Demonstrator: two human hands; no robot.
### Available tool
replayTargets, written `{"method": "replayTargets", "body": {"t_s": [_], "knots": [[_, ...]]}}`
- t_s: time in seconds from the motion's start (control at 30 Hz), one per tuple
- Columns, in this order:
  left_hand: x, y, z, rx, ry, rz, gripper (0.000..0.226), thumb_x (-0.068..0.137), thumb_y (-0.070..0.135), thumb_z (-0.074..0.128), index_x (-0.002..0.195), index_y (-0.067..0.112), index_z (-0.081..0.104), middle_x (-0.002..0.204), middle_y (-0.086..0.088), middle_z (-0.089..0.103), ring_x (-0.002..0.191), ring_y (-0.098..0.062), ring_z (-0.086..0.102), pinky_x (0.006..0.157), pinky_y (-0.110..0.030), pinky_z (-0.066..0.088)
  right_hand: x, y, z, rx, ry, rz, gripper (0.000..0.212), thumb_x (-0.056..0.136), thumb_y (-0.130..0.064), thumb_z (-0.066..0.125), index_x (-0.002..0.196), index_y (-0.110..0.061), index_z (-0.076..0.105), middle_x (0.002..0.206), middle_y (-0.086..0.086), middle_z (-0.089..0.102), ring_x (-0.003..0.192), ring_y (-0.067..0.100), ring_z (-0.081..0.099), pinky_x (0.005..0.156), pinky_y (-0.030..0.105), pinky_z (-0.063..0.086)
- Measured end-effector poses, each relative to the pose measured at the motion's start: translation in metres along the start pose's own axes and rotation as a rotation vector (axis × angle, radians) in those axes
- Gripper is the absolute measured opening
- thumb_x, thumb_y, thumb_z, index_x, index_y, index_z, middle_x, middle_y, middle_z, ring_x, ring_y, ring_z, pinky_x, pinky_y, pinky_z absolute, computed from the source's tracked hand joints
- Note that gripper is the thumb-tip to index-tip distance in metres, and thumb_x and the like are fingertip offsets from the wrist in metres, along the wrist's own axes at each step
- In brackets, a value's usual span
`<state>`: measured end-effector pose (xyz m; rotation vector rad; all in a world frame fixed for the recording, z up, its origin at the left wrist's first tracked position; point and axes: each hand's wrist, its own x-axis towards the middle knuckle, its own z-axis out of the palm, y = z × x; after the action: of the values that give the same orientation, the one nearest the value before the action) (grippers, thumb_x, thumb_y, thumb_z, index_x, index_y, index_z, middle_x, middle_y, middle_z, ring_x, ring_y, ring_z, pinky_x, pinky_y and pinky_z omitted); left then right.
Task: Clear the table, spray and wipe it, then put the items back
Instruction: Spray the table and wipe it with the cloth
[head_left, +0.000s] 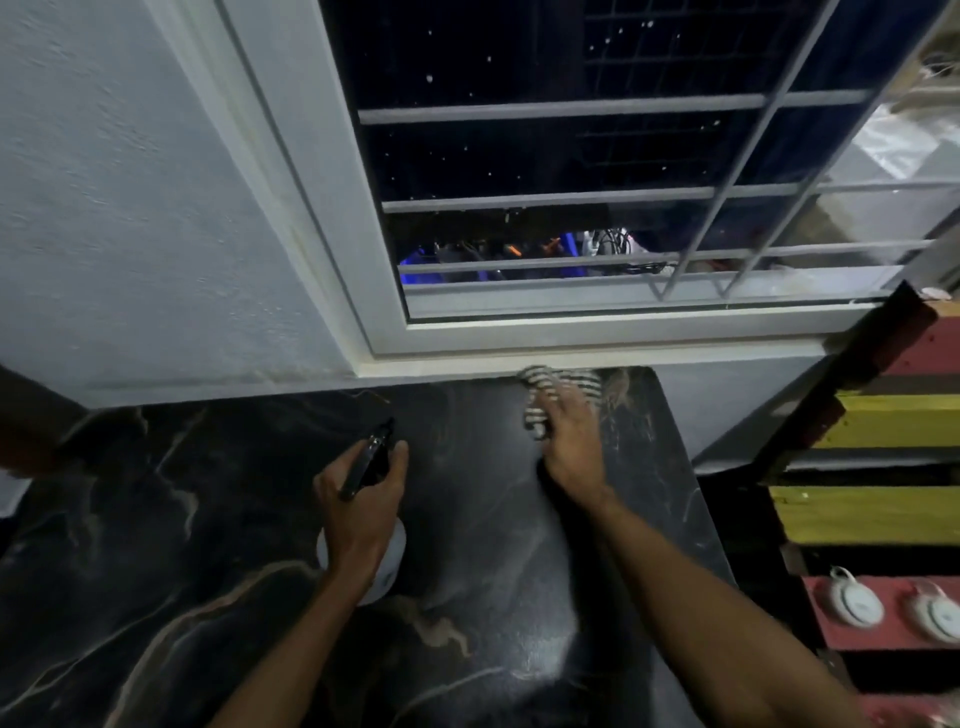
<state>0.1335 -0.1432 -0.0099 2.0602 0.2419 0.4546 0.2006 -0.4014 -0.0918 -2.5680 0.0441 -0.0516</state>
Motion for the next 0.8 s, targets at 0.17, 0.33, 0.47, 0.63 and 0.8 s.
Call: {"method": "replayTargets", "body": {"t_s": [0.17, 0.33, 0.47, 0.63, 0.8], "knots": [[-0.001, 0.002, 0.02, -0.062, -0.048, 0.041, 0.031, 0.089, 0.008, 0.077, 0.062, 0.011, 0.061, 0.055, 0.001, 0.06, 0.057, -0.018, 0.061, 0.051, -0.028, 0.05, 0.029, 0.043, -0.032, -0.155, 0.023, 0.14, 0.065, 0.086, -0.003, 0.054, 0.148, -0.017, 0.043, 0.164, 0.009, 0.023, 0.152, 0.031, 0.017, 0.124, 0.05, 0.015], [-0.013, 0.006, 0.032, -0.066, -0.079, 0.099, 0.034, 0.089, 0.007, 0.077, 0.06, 0.009, 0.059, 0.053, 0.0, 0.058, 0.053, -0.018, 0.059, 0.048, -0.022, 0.046, 0.024, 0.081, -0.062, -0.155, -0.039, 0.164, 0.065, 0.086, -0.006, 0.057, 0.149, -0.015, 0.041, 0.163, 0.013, 0.024, 0.15, 0.033, 0.023, 0.123, 0.047, 0.019], [-0.04, 0.026, 0.032, -0.073, -0.084, 0.077, 0.042, 0.09, 0.01, 0.076, 0.056, 0.014, 0.051, 0.05, 0.005, 0.051, 0.047, -0.009, 0.051, 0.048, -0.02, 0.04, -0.055, 0.086, -0.074, -0.072, -0.069, 0.103, 0.071, 0.08, 0.005, 0.052, 0.149, -0.01, 0.042, 0.163, 0.018, 0.022, 0.152, 0.037, 0.018, 0.123, 0.051, 0.017], [-0.093, 0.053, 0.027, -0.031, -0.072, 0.047, 0.044, 0.09, 0.013, 0.076, 0.058, 0.027, 0.049, 0.051, 0.012, 0.048, 0.048, -0.001, 0.049, 0.059, -0.026, 0.042, -0.133, 0.088, -0.087, 0.004, -0.07, 0.158, 0.066, 0.081, -0.008, 0.044, 0.147, -0.009, 0.045, 0.162, 0.02, 0.023, 0.152, 0.037, 0.019, 0.125, 0.048, 0.014], [-0.159, 0.064, 0.008, 0.015, -0.045, 0.068, 0.037, 0.092, 0.015, 0.073, 0.06, 0.011, 0.054, 0.054, -0.003, 0.055, 0.051, -0.019, 0.056, 0.052, -0.039, 0.048, -0.239, 0.007, -0.028, 0.233, -0.177, -0.099, 0.048, 0.101, -0.011, 0.048, 0.148, -0.014, 0.043, 0.162, 0.01, 0.027, 0.153, 0.026, 0.018, 0.126, 0.048, 0.011]]}}
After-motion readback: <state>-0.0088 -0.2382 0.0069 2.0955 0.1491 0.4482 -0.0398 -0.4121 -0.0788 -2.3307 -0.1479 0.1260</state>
